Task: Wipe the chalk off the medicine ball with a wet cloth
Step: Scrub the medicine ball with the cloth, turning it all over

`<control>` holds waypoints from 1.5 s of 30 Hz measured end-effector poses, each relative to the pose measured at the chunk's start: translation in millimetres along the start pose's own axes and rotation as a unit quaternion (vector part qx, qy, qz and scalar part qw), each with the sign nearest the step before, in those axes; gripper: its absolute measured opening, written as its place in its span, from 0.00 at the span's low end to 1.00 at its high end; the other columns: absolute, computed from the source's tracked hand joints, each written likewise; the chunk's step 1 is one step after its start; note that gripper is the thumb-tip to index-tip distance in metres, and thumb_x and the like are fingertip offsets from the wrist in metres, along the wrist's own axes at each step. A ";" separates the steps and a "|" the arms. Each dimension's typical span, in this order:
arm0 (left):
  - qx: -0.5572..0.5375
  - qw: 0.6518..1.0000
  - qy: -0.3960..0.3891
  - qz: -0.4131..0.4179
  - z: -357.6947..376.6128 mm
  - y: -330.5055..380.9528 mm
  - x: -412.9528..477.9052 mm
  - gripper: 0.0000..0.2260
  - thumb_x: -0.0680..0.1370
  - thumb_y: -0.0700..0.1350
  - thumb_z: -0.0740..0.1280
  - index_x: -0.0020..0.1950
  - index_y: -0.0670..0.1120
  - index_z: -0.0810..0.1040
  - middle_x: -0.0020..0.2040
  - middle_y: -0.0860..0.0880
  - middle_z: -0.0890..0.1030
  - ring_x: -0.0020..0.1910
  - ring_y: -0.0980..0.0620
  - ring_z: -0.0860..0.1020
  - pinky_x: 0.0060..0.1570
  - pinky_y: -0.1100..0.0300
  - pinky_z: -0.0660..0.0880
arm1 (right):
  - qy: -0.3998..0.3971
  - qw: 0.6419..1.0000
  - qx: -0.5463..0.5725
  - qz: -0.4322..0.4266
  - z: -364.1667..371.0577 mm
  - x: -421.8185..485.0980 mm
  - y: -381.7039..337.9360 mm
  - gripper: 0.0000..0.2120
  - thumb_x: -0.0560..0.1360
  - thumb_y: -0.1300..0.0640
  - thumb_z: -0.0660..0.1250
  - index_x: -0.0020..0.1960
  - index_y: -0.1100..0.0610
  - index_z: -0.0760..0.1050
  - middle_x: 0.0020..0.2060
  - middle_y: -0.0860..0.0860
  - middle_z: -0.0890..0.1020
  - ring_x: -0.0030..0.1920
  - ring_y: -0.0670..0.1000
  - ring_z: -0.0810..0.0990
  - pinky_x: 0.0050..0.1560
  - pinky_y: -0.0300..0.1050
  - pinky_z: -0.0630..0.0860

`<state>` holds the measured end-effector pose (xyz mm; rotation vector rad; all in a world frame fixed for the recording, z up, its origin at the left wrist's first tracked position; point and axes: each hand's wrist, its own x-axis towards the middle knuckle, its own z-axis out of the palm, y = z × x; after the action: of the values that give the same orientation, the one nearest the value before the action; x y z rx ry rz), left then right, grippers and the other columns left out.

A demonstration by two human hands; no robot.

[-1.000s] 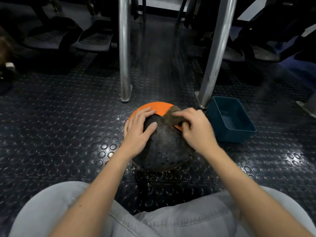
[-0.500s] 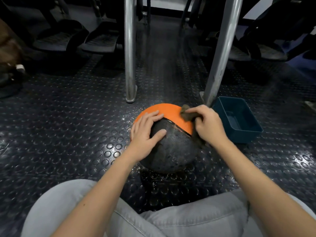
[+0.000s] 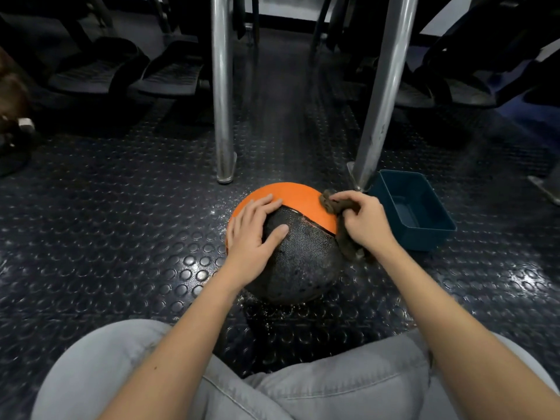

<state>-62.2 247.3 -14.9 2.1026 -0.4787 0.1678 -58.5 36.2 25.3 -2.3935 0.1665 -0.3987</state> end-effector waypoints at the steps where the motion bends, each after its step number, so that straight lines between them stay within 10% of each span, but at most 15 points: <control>1: 0.004 1.000 0.006 0.000 1.0 0.3 0.1 0.25 0.69 0.74 0.49 0.64 0.68 0.59 0.65 0.73 0.57 0.73 0.57 0.56 0.72 0.49 0.47 | 0.006 1.000 -0.014 0.013 1.5 -2.8 -2.8 0.20 0.72 0.70 0.59 0.51 0.50 0.80 0.55 0.50 0.81 0.58 0.53 0.76 0.61 0.41 0.68; 7: -0.003 1.000 0.018 -0.015 -3.7 -5.6 -0.7 0.21 0.72 0.67 0.50 0.64 0.67 0.59 0.66 0.70 0.58 0.72 0.57 0.57 0.70 0.55 0.50 | -0.021 0.973 -0.060 -0.220 11.0 -52.7 -28.9 0.19 0.67 0.67 0.58 0.51 0.55 0.81 0.48 0.50 0.80 0.49 0.52 0.75 0.51 0.43 0.70; 14: -0.010 1.000 0.012 -0.010 -2.1 -5.6 -7.7 0.19 0.72 0.68 0.51 0.63 0.70 0.58 0.66 0.74 0.55 0.73 0.57 0.55 0.72 0.49 0.49 | -0.023 0.996 -0.045 0.068 -3.9 1.5 31.0 0.21 0.71 0.71 0.57 0.53 0.51 0.80 0.56 0.53 0.79 0.60 0.55 0.74 0.62 0.45 0.69; 18: -0.008 1.000 0.018 -0.023 0.2 -3.0 -8.2 0.18 0.72 0.68 0.50 0.61 0.71 0.59 0.66 0.72 0.57 0.73 0.58 0.55 0.72 0.48 0.48 | 0.108 0.989 0.048 -0.089 -8.2 -11.9 -25.7 0.15 0.70 0.67 0.59 0.48 0.54 0.80 0.47 0.51 0.78 0.50 0.51 0.76 0.54 0.42 0.70; 21: -0.009 0.999 0.022 -0.025 -0.2 -3.2 -5.8 0.18 0.72 0.68 0.51 0.62 0.71 0.59 0.67 0.70 0.58 0.73 0.57 0.55 0.72 0.47 0.49 | 0.017 0.966 -0.017 -0.258 3.2 -43.9 -25.9 0.16 0.69 0.63 0.55 0.48 0.58 0.79 0.46 0.51 0.77 0.48 0.52 0.73 0.50 0.43 0.69; 27: -0.052 0.997 -0.039 -0.047 -11.8 -5.0 -0.8 0.25 0.67 0.70 0.55 0.63 0.72 0.57 0.66 0.75 0.53 0.75 0.59 0.51 0.73 0.47 0.45 | 0.008 0.990 -0.134 0.051 -18.1 -9.0 29.4 0.18 0.73 0.67 0.57 0.52 0.51 0.80 0.52 0.52 0.76 0.58 0.56 0.73 0.53 0.46 0.70; 32: -0.026 0.996 -0.086 -0.024 -15.5 -8.4 4.8 0.32 0.62 0.69 0.60 0.64 0.71 0.54 0.65 0.76 0.49 0.76 0.55 0.48 0.73 0.43 0.45 | 0.011 0.995 0.012 -0.101 7.7 -24.3 -31.6 0.13 0.72 0.53 0.62 0.53 0.53 0.79 0.48 0.47 0.74 0.51 0.48 0.72 0.52 0.39 0.67; 40: -0.008 0.997 -0.071 -0.012 -13.1 -6.1 10.7 0.31 0.64 0.68 0.56 0.67 0.68 0.54 0.66 0.74 0.50 0.76 0.56 0.49 0.73 0.45 0.44 | -0.032 0.937 -0.116 -0.327 12.0 -54.0 -32.9 0.13 0.73 0.48 0.62 0.47 0.54 0.81 0.43 0.48 0.79 0.42 0.49 0.72 0.41 0.39 0.69; 45: -0.018 0.996 -0.083 -0.009 -9.5 -1.8 10.3 0.29 0.67 0.67 0.59 0.66 0.69 0.53 0.65 0.76 0.48 0.74 0.63 0.47 0.73 0.49 0.41 | 0.010 0.969 -0.121 -0.215 1.7 -11.7 -26.0 0.07 0.75 0.54 0.66 0.49 0.55 0.80 0.44 0.49 0.79 0.44 0.52 0.71 0.43 0.51 0.74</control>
<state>-51.5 253.3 -7.9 2.0945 -0.5567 -0.0263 -68.7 59.4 38.5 -2.6636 -0.3207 -0.6318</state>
